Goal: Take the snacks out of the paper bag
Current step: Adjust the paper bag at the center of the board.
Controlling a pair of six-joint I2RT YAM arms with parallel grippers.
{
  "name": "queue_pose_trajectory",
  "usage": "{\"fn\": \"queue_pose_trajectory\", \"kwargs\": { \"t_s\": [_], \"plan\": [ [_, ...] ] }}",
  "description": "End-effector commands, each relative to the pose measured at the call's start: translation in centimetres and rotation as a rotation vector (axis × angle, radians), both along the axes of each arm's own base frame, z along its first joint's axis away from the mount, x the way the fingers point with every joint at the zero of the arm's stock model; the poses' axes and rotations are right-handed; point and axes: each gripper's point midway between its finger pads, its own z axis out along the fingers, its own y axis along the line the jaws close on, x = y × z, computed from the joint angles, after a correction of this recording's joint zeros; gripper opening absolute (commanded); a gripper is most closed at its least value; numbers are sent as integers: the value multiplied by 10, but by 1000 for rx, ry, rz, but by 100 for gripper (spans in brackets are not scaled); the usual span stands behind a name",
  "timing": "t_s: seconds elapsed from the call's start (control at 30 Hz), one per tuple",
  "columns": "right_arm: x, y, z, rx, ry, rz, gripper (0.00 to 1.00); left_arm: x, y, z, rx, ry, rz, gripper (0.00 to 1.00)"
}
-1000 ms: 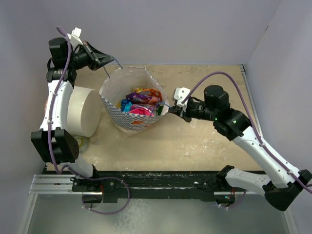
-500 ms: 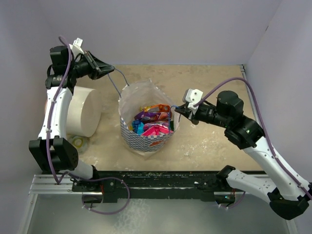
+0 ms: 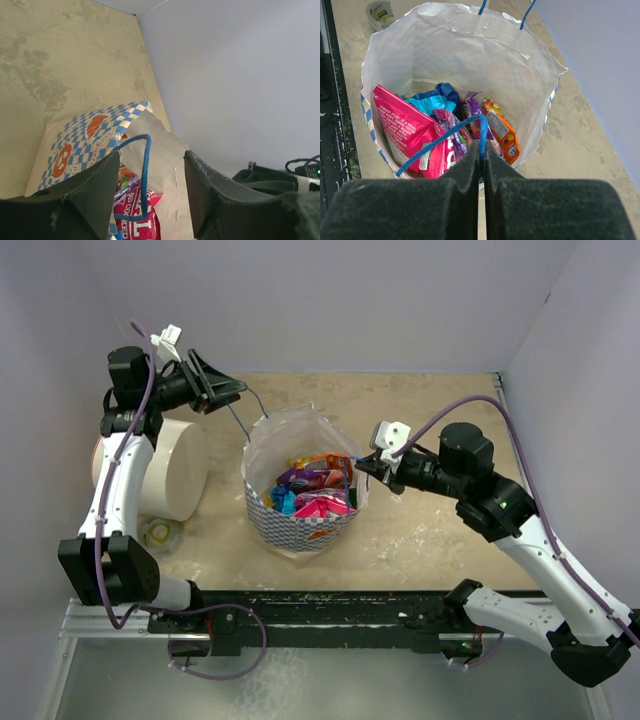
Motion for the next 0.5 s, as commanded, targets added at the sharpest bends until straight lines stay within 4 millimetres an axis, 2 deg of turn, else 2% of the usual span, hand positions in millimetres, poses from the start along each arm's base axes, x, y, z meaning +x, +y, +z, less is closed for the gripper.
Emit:
{"fn": "queue_pose_trajectory", "kwargs": {
  "t_s": [0.0, 0.2, 0.33, 0.47],
  "plan": [
    [1, -2, 43, 75, -110, -1, 0, -23, -22, 28, 33, -177, -93, 59],
    [1, -3, 45, 80, -118, -10, 0, -30, -43, 22, 52, -179, -147, 52],
    [1, -4, 44, 84, -119, -17, 0, -26, -44, 24, 52, -186, -151, 43],
    [0, -4, 42, 86, -116, -16, 0, -16, -45, 35, 34, -200, -148, 21]
  ]
}}
